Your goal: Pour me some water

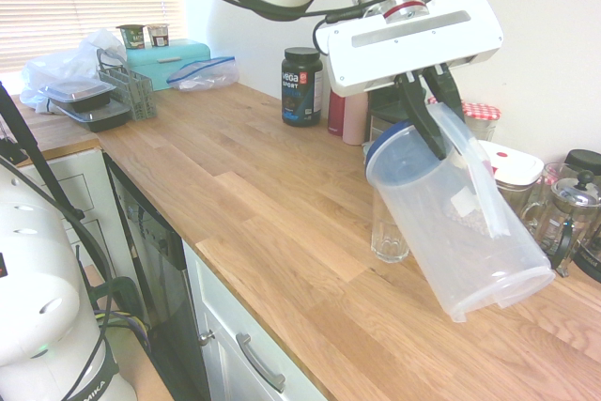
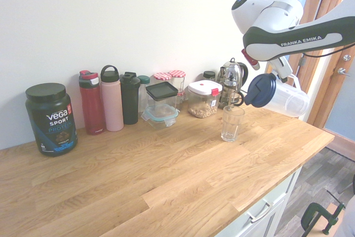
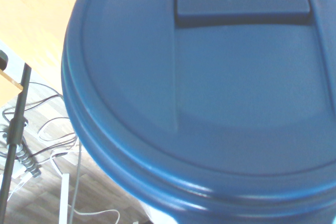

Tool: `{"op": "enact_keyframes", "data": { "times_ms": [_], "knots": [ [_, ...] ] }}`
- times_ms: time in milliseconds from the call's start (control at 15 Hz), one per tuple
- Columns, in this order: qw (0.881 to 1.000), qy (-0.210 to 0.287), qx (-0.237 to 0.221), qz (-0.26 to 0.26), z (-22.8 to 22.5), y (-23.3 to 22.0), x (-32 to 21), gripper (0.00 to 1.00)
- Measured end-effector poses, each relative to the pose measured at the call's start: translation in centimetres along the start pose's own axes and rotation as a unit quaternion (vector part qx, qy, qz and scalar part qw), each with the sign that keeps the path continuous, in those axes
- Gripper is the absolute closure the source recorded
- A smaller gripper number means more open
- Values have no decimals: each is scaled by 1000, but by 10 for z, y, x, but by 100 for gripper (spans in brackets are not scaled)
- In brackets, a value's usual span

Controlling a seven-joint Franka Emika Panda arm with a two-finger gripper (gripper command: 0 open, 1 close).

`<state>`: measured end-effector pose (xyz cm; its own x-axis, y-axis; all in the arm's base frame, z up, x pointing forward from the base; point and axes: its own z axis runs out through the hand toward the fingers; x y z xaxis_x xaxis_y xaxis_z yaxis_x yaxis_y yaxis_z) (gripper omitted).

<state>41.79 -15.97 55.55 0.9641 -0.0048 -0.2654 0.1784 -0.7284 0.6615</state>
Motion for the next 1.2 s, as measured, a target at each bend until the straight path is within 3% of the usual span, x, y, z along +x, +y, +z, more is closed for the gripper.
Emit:
{"op": "enact_keyframes", "data": {
  "times_ms": [667,933,1200],
  "knots": [
    [1000,6,9,12,1,-12,43,100],
    [991,38,107,72,5,20,31,100],
    [965,84,203,144,13,63,-12,100]
  ]
}}
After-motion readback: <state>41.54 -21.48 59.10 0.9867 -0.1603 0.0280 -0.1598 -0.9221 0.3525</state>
